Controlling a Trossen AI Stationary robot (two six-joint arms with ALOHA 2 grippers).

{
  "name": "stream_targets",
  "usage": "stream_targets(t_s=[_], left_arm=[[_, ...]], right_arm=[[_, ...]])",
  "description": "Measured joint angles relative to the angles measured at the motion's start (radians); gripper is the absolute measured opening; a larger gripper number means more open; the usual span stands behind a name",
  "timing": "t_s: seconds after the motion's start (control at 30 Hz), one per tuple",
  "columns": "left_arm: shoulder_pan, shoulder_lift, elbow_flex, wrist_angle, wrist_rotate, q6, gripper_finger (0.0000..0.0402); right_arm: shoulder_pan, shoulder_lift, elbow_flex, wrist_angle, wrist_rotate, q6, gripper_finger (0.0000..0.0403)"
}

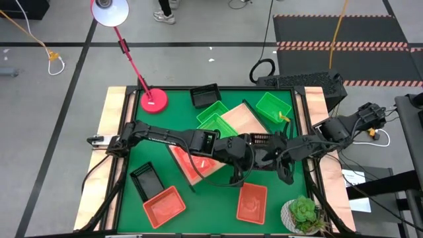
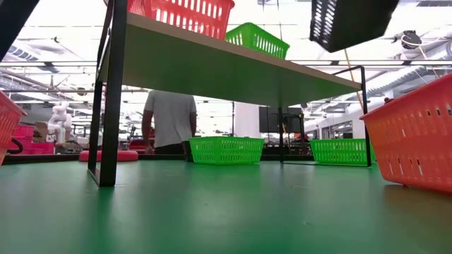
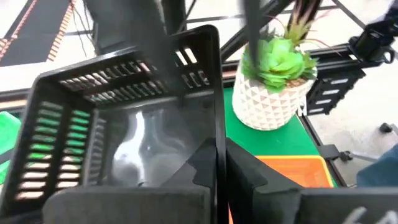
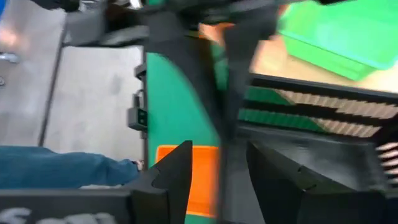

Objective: Stack baskets on shelf by color
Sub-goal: Put the bottom right black bin on the shelf

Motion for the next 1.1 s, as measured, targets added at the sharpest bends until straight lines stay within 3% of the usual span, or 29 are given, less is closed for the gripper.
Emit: stream_targets(t_s=[0.37,0.5,0.67,0.77,1.1], left_arm=[[0.019,0.0,0.0,0.003,-0.006,0.025,0.0013],[0.022,0.001,0.0,0.029,-0.005,0.042,0.0032],[0.023,0.0,0.0,0.029,-0.012,0.029,0.0036],[0.013,-0.009,0.0,0.023,-0.076,-0.006,0.0042],[-0.031,-0.084,0.0,-0.079,-0.348,-0.196,0.0166]], right_arm=[[-0.001,0.009,0.0,-0.11,0.016,-0.021,0.0149],[0.0,0.009,0.0,-0.136,0.017,-0.037,0.011],[0.001,0.011,-0.001,-0.134,0.012,-0.074,0.0023],[-0.001,0.006,-0.001,-0.144,0.012,-0.119,0.0011],[0.0,-0.112,-0.001,-0.139,0.016,-0.247,0.0008]])
